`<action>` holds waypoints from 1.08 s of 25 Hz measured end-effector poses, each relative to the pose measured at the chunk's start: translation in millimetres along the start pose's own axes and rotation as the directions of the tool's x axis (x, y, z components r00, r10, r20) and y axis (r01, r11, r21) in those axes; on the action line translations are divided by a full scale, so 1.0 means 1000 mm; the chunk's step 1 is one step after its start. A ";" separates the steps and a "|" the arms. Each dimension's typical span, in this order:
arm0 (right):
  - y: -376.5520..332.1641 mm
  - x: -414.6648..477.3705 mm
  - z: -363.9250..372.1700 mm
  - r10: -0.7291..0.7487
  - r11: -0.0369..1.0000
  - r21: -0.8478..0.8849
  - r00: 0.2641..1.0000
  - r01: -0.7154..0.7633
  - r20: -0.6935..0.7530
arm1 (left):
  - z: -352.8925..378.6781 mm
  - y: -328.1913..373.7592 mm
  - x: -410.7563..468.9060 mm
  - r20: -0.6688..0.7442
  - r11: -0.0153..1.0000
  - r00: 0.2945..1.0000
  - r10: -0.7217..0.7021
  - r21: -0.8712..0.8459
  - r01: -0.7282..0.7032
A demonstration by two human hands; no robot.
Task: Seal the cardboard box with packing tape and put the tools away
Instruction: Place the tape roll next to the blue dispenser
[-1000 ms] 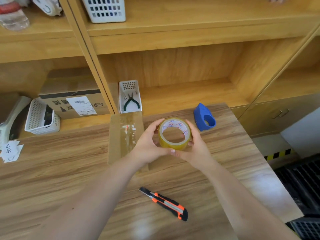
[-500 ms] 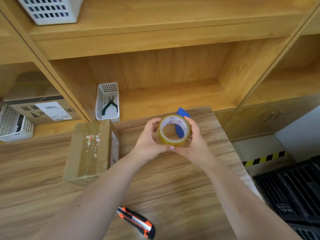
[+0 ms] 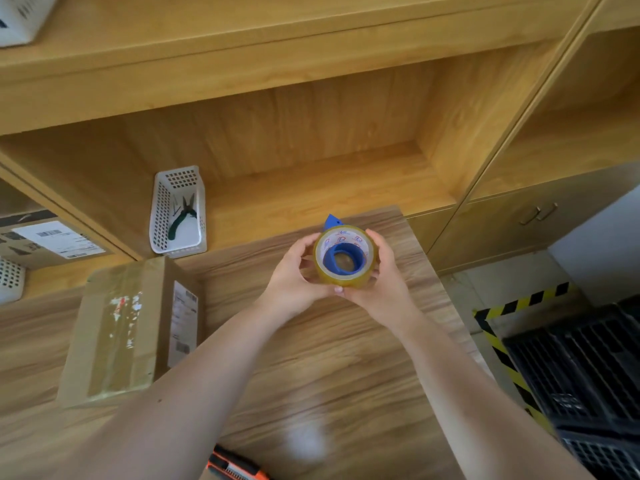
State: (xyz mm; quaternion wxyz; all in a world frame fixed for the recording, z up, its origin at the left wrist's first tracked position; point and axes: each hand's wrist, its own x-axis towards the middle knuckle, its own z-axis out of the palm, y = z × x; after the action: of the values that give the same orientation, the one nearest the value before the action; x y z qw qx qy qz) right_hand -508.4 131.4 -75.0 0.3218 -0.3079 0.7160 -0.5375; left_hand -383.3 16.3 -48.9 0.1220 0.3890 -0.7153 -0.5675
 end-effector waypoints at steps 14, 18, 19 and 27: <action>0.048 0.057 -0.042 0.119 0.981 -0.126 0.973 -0.146 -0.196 | 0.064 -0.007 0.083 0.062 0.996 0.994 -0.090 0.008 0.090; 0.062 0.073 -0.054 0.153 0.970 -0.150 0.959 -0.192 -0.240 | 0.083 -0.003 0.102 0.061 0.987 0.986 -0.155 -0.038 0.158; 0.067 0.077 -0.056 0.161 0.967 -0.155 0.955 -0.204 -0.251 | 0.087 -0.001 0.105 0.060 0.979 0.981 -0.186 -0.069 0.190; 0.093 0.101 -0.067 0.201 0.954 -0.150 0.926 -0.259 -0.320 | 0.105 0.002 0.138 0.148 0.924 0.930 -0.335 -0.139 0.355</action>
State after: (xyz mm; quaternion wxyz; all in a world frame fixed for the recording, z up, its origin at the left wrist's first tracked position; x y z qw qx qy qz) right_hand -630.6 112.1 -164.2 0.2391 -0.1650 0.8359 -0.4657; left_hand -540.8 -4.3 -117.9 0.0078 0.4624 -0.5928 -0.6593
